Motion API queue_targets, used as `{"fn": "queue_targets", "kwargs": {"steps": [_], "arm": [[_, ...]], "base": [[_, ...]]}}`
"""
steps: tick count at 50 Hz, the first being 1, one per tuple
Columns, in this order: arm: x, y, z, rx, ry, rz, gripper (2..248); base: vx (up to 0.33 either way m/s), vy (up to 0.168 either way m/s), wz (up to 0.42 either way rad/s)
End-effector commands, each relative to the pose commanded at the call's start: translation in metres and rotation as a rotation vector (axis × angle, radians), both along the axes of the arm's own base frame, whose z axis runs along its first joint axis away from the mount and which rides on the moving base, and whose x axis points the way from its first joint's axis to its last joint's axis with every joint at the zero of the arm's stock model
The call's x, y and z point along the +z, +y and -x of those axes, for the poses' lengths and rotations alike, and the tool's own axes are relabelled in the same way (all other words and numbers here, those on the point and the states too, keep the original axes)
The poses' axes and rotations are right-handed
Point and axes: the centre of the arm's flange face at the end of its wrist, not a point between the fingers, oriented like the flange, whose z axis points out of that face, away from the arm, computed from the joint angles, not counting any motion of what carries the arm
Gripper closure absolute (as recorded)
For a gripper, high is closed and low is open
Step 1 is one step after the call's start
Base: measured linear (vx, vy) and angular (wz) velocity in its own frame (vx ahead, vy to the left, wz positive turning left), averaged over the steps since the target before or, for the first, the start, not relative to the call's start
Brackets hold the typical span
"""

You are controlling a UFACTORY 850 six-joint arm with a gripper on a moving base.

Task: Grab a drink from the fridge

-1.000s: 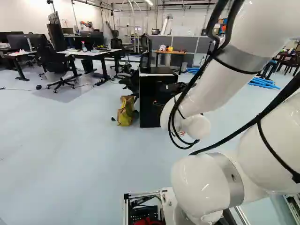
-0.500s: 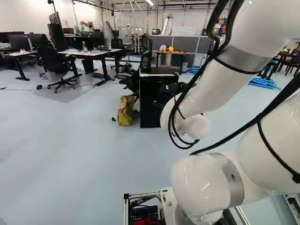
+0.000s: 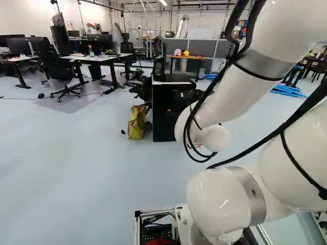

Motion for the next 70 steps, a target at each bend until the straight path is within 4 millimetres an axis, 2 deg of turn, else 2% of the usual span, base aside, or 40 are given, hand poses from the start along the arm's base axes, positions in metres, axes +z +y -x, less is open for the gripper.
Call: {"fn": "queue_targets", "kwargs": {"steps": [70], "arm": [[0.0,0.0,0.0,0.0,0.0,0.0,3]], "base": [[0.101,0.026,-0.011]]}}
